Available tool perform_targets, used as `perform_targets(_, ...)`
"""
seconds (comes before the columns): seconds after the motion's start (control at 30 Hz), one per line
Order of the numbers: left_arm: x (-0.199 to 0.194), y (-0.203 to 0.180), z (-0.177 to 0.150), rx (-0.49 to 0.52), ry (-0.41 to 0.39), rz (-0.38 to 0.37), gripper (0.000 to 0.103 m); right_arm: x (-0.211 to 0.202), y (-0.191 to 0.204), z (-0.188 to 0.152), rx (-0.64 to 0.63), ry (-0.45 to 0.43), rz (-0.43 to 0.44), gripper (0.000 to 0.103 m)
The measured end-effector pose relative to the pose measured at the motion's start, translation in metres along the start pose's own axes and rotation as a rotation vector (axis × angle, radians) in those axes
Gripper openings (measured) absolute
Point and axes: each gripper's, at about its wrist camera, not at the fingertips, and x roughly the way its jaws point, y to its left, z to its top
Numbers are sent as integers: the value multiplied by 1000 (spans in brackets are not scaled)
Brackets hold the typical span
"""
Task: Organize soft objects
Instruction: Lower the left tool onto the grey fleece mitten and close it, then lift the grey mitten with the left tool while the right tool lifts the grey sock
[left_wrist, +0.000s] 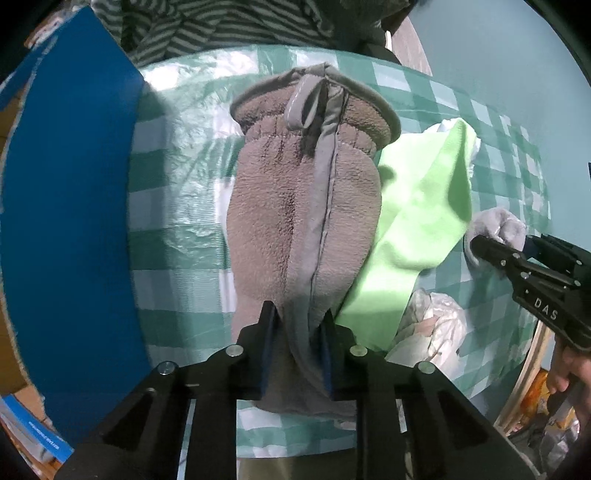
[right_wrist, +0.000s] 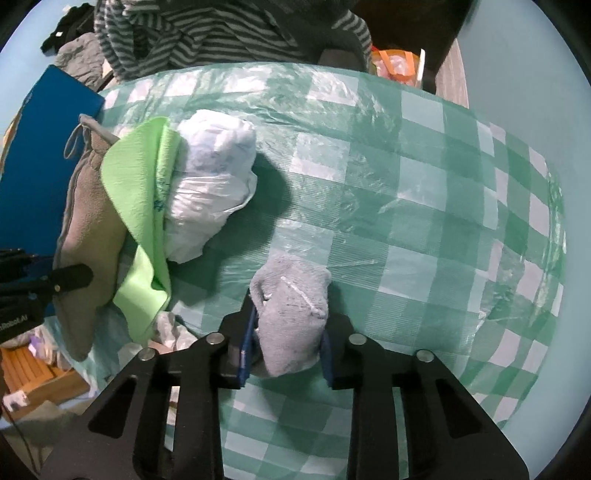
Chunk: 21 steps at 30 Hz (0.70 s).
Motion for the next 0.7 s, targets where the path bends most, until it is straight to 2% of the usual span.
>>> perform_targets(0.2,-19,8,-16,-2,-37,6,19,-14,-1,-6,16,-30,24,25)
perform_targets(0.23,-21,10,-13,-2,-26,-15,19,-17,-1,-7,20,-37,26,25)
perform_targets(0.37,-32,16,-22,6,-66,-17,17,-28,0,-10,33,-54,32,25)
perform_targets(0.47,-39,13,-26,13,-87,-19,15,-37,1,-10,33,-70,41,25)
perform_targets(0.5,-42,10,-30,17,-95,-22,11,-41,3,-11,31,-77,44,25)
perform_targets(0.7,-62,8,-33,41,-131,-27,11,-58,14,-12,5,-111,53,25)
